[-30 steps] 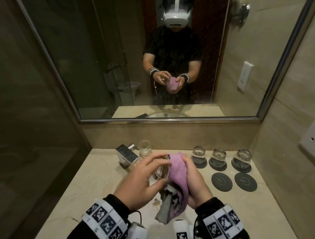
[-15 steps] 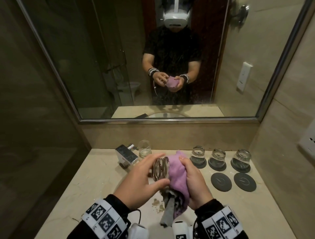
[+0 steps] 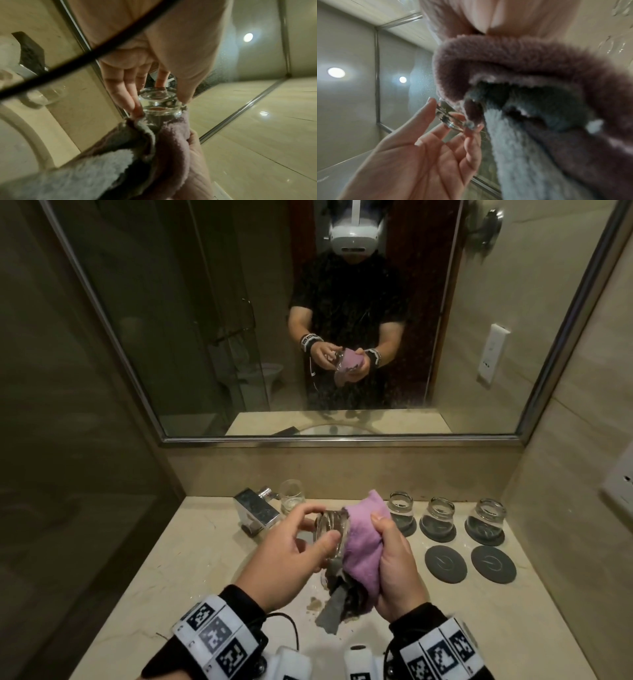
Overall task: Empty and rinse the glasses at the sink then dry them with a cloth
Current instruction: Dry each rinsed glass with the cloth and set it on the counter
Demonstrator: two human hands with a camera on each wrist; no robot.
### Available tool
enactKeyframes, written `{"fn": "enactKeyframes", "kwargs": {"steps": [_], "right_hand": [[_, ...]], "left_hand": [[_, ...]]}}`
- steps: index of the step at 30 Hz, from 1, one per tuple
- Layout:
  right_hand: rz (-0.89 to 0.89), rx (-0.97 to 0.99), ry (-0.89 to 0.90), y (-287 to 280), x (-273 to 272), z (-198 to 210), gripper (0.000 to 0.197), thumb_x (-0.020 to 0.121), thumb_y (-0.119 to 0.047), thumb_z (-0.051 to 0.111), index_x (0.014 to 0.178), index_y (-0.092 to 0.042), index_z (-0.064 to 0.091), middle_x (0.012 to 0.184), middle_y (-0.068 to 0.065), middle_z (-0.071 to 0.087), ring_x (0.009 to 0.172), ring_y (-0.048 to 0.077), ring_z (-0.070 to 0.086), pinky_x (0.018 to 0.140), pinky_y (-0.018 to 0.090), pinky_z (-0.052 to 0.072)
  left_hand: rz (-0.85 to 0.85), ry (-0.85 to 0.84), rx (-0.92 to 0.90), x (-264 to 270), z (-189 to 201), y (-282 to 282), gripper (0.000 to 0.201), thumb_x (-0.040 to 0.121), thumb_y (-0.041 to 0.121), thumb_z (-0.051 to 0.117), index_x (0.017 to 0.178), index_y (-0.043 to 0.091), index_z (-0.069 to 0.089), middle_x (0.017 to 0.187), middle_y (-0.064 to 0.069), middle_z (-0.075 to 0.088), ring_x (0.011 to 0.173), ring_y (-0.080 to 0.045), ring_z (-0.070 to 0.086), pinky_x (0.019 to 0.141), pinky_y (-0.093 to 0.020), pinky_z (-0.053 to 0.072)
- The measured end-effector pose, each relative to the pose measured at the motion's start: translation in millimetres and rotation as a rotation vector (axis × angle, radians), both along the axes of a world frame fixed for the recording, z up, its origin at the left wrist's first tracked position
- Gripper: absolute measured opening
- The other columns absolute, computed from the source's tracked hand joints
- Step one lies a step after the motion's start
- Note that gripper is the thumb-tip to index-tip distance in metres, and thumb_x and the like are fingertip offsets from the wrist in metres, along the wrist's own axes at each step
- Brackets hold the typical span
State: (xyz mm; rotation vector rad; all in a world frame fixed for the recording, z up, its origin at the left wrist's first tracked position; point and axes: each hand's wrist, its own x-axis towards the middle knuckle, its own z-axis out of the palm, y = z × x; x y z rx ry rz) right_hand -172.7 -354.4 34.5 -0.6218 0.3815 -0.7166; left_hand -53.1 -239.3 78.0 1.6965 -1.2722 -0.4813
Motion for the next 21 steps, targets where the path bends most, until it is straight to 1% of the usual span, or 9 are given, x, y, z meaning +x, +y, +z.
{"fn": "enactKeyframes", "kwargs": {"steps": [3,5,7,9,11,13,15,18,21], "right_hand": [[0.081,0.100,-0.017,-1,-1,4,0.041,0.094,-0.030,0.048,0.135,-0.032,0.048,0.121,0.022,0.064,0.099,0.037,0.068,0.076,0.048,0.056],[0.112,0.119,-0.022,-2,-2,6,0.045,0.094,-0.031,0.046,0.139,-0.029,0.044,0.119,0.021,0.065,0.096,0.034,0.068,0.075,0.044,0.055],[0.081,0.100,-0.019,0,-1,6,0.045,0.094,-0.031,0.046,0.139,-0.029,0.044,0.121,0.020,0.065,0.105,0.038,0.065,0.087,0.052,0.052],[0.014,0.052,-0.002,1,-1,5,0.046,0.093,-0.030,0.049,0.138,-0.031,0.045,0.122,0.020,0.065,0.113,0.040,0.062,0.099,0.060,0.044],[0.000,0.034,-0.002,1,0,4,0.044,0.091,-0.030,0.052,0.134,-0.034,0.049,0.124,0.021,0.063,0.114,0.041,0.060,0.099,0.063,0.042],[0.033,0.070,0.011,-1,0,7,0.040,0.093,-0.032,0.049,0.133,-0.036,0.049,0.126,0.023,0.061,0.107,0.041,0.064,0.086,0.057,0.052],[0.062,0.092,0.028,-4,-1,9,0.040,0.095,-0.032,0.047,0.135,-0.034,0.047,0.125,0.023,0.062,0.098,0.039,0.067,0.073,0.049,0.056],[0.013,0.071,0.027,-3,1,11,0.044,0.093,-0.028,0.050,0.136,-0.031,0.047,0.125,0.022,0.062,0.109,0.041,0.063,0.090,0.059,0.050],[-0.063,0.036,0.051,-1,5,10,0.042,0.089,-0.027,0.056,0.130,-0.031,0.053,0.124,0.022,0.063,0.114,0.040,0.060,0.101,0.064,0.040]], "left_hand": [[-0.070,-0.220,-0.021,-2,5,0,0.046,0.083,0.026,0.071,0.122,0.043,0.054,0.125,0.021,0.055,0.107,-0.005,0.062,0.092,-0.030,0.053],[-0.104,-0.298,-0.033,-2,4,2,0.050,0.083,0.024,0.069,0.125,0.043,0.051,0.130,0.027,0.050,0.118,0.003,0.053,0.096,-0.020,0.047],[-0.037,-0.098,0.002,-3,7,2,0.048,0.082,0.046,0.068,0.126,0.048,0.047,0.126,0.025,0.054,0.102,0.000,0.063,0.088,-0.026,0.054],[0.023,0.024,0.025,-1,3,-2,0.054,0.078,0.066,0.064,0.124,0.041,0.051,0.116,0.011,0.062,0.080,-0.010,0.069,0.077,-0.038,0.059],[0.032,0.051,0.052,1,4,-5,0.044,0.082,0.054,0.067,0.121,0.037,0.055,0.111,0.008,0.065,0.077,-0.014,0.069,0.077,-0.042,0.059],[-0.020,-0.105,0.071,1,10,-3,0.042,0.087,0.036,0.070,0.124,0.042,0.052,0.114,0.019,0.062,0.087,-0.009,0.065,0.083,-0.031,0.056],[-0.061,-0.276,0.073,5,9,-3,0.053,0.087,0.032,0.070,0.132,0.044,0.046,0.120,0.024,0.056,0.096,-0.002,0.060,0.086,-0.020,0.051],[-0.002,-0.027,0.123,4,11,-6,0.055,0.087,0.044,0.068,0.136,0.040,0.044,0.120,0.019,0.057,0.091,-0.003,0.065,0.083,-0.026,0.056],[0.043,0.112,0.140,2,12,-10,0.038,0.088,0.045,0.061,0.121,0.028,0.057,0.104,0.009,0.065,0.073,-0.005,0.067,0.075,-0.035,0.059]]}}
